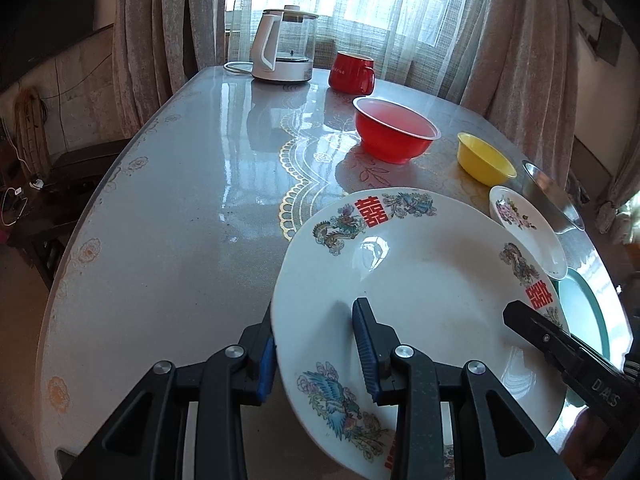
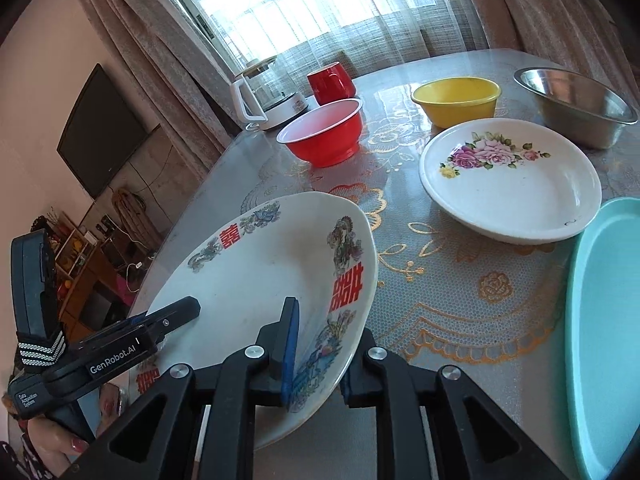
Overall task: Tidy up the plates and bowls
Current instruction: 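Lift the large white plate with both grippers over the teal plate, then lower the large white plate onto the teal plate and open both grippers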
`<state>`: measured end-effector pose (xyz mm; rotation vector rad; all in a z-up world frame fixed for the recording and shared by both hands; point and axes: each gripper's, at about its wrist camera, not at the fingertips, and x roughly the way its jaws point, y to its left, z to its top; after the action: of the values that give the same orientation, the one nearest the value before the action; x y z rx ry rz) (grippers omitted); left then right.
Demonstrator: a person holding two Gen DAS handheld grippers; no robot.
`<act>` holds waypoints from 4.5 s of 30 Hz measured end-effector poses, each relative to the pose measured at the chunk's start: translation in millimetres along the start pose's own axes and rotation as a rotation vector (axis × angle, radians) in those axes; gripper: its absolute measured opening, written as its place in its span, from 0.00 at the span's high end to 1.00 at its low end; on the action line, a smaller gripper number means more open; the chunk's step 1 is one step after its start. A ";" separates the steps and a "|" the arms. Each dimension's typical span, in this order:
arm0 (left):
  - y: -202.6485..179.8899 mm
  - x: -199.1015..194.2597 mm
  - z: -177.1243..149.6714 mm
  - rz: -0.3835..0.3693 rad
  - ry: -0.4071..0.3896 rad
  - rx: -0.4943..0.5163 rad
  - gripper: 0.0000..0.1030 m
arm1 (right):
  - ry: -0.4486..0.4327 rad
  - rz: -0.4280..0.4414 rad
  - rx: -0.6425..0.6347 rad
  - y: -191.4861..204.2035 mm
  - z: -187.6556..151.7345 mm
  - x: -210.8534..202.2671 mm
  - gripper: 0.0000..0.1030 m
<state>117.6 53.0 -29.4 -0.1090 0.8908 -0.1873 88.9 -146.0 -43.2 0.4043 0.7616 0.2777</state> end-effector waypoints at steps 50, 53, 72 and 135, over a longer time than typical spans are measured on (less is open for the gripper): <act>-255.2 -1.7 -57.8 -0.305 0.006 0.339 0.66 | -0.255 -0.294 0.269 -177.4 -52.7 -208.1 0.83; -258.6 1.9 -59.7 -0.302 0.016 0.344 0.66 | -0.249 -0.295 0.284 -185.4 -52.8 -206.4 0.83; -264.8 19.9 -56.8 -0.266 0.007 0.361 0.66 | -0.216 -0.317 0.287 -205.6 -48.7 -183.6 0.83; -162.1 15.6 3.7 -0.077 -0.085 0.117 0.22 | -0.218 -0.413 0.242 -143.9 -19.8 -192.9 0.65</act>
<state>111.1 -108.7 -11.0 -0.0421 0.7898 -0.3041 -45.0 -343.0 -3.4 0.4857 0.6480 -0.2452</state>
